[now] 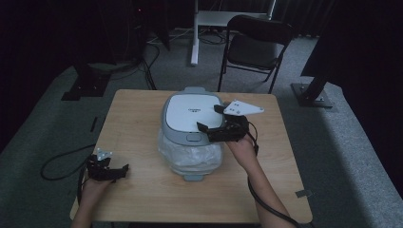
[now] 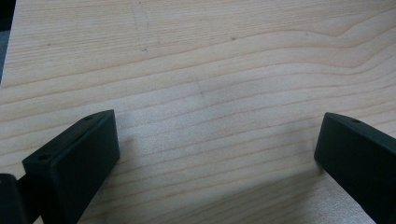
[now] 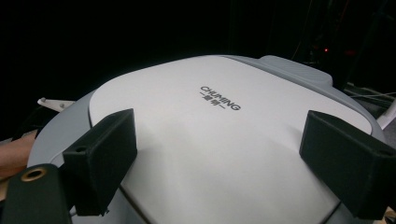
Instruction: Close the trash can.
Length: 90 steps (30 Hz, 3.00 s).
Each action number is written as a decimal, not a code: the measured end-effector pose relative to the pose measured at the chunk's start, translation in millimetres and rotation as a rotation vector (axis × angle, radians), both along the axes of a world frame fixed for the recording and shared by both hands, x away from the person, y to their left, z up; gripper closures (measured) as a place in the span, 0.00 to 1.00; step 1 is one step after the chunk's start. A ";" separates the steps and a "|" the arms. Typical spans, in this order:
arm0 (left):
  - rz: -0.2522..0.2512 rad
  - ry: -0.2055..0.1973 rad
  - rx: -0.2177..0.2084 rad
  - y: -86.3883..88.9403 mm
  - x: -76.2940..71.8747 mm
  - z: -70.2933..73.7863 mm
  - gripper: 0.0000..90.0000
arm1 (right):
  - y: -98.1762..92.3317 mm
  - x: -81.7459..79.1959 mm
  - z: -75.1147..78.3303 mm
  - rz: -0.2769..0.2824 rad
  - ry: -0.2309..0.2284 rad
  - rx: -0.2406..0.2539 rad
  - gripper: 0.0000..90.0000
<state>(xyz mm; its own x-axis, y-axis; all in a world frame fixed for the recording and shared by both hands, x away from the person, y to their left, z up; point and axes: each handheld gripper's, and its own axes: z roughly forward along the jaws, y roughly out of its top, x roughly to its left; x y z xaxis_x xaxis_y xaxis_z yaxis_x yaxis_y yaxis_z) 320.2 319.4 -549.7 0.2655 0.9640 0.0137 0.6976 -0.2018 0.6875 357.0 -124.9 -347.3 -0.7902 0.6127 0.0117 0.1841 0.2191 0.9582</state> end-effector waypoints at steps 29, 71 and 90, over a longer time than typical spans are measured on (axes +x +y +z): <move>0.000 0.000 0.000 0.0 -0.1 0.0 0.01 | -29.1 -2.6 -4.5 -0.158 -0.065 0.051 0.12; 0.000 0.000 0.000 0.0 -0.1 0.0 0.01 | -99.1 -8.1 -47.8 -0.355 0.030 0.056 0.12; -0.002 0.001 0.002 0.2 -0.1 0.1 0.01 | -125.7 -10.6 -95.8 -0.431 0.119 0.033 0.12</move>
